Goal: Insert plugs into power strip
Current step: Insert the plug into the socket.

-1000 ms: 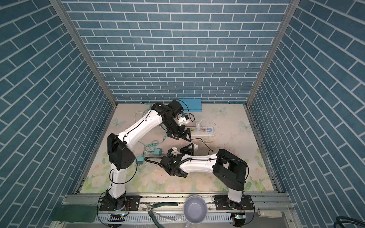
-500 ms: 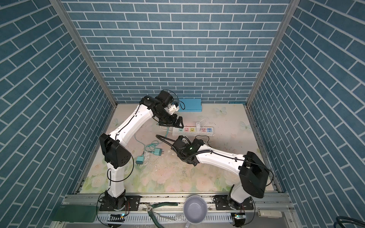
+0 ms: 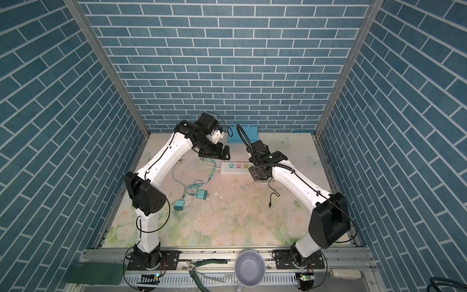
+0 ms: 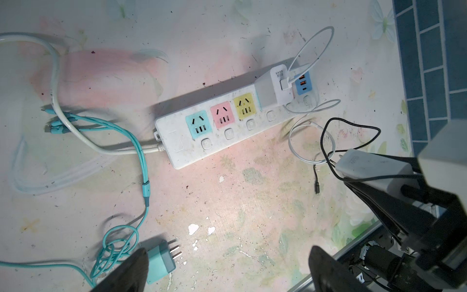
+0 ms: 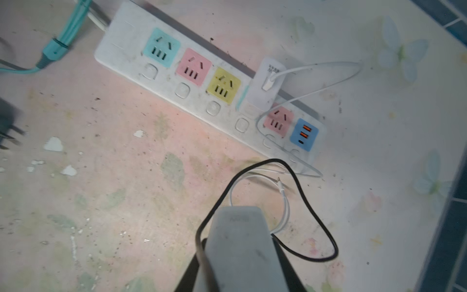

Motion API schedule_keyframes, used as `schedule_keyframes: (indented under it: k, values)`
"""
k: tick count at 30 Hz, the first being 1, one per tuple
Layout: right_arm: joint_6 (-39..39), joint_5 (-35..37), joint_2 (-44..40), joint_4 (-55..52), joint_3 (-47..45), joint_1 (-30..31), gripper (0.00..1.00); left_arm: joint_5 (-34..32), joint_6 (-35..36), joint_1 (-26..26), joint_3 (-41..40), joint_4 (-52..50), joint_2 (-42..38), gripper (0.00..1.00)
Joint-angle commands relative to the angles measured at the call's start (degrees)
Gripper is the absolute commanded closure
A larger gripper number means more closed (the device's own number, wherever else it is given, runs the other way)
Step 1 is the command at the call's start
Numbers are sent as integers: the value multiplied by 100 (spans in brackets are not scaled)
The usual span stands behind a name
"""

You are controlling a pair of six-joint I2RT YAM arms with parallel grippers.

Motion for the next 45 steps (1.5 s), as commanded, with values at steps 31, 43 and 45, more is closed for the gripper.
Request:
schedule_keyframes:
  k: [31, 43, 45]
  values:
    - [1410, -1842, 290, -1979, 519, -1090, 100, 345, -338, 426, -1777, 1371, -1067, 0]
    - [2220, -4377, 443, 403, -169, -1140, 100, 374, -452, 432, -2110, 1482, -1419, 0]
    - [2214, -4318, 750, 457, -112, -1261, 100, 342, -455, 430, -2172, 1522, -1500, 0]
